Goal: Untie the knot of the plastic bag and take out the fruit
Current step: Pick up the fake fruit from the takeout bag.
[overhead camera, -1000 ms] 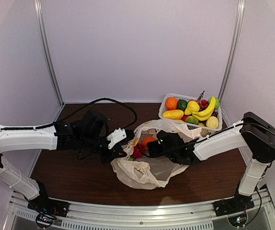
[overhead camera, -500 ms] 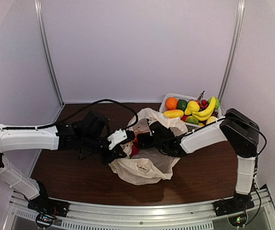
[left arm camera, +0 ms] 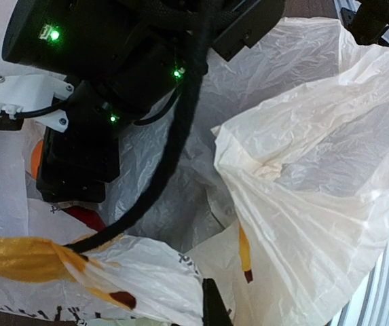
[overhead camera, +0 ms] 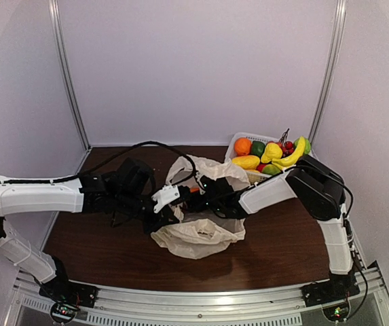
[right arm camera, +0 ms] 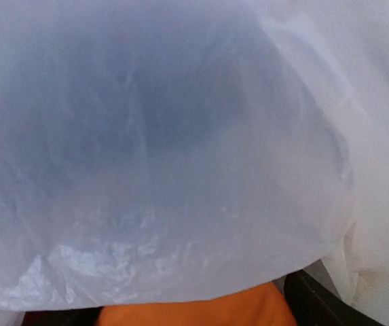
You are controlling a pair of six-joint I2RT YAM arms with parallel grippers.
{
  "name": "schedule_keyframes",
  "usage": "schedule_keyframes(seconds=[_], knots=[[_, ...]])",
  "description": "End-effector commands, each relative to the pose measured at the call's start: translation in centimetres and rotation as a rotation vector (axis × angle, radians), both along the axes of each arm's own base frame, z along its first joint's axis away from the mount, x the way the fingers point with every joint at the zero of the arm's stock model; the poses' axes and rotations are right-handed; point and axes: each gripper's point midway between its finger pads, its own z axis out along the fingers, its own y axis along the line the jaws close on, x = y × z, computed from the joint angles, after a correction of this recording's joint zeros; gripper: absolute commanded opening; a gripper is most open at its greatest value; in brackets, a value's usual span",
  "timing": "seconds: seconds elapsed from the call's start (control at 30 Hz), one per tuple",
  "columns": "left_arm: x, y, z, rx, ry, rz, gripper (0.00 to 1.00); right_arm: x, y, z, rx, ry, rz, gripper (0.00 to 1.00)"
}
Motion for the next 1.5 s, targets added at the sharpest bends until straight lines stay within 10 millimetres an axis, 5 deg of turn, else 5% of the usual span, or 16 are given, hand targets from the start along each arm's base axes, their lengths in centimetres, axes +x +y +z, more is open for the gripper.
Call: schedule_keyframes(seconds=[0.0, 0.27, 0.4, 0.77, 1.13, 1.3, 1.47], knots=[[0.1, -0.5, 0.5, -0.009, -0.010, -0.019, 0.00, 0.2, 0.1, -0.5, -0.003, 0.017, 0.009, 0.78], [2.4, 0.8, 0.9, 0.041, -0.095, 0.103, 0.00, -0.8, -0.9, 1.6, 0.009, -0.024, 0.033, 0.64], [3.9, 1.8, 0.9, 0.080, -0.148, 0.182, 0.00, -2.1, -2.3, 4.2, 0.019, -0.068, 0.045, 0.61], [7.2, 4.6, 2.7, 0.103, -0.240, 0.359, 0.00, -9.3, -5.4, 6.7, -0.038, -0.091, 0.147, 0.60], [6.2, 3.4, 4.1, 0.017, -0.202, 0.301, 0.00, -16.4, -1.9, 6.4, -0.090, -0.105, 0.265, 0.59], [6.2, 3.1, 4.1, 0.009, -0.178, 0.311, 0.00, -18.6, -0.4, 10.5, -0.035, -0.185, 0.260, 0.59], [6.4, 3.5, 4.6, 0.005, -0.194, 0.329, 0.00, -20.2, -1.2, 15.6, 0.019, -0.258, 0.222, 0.59]])
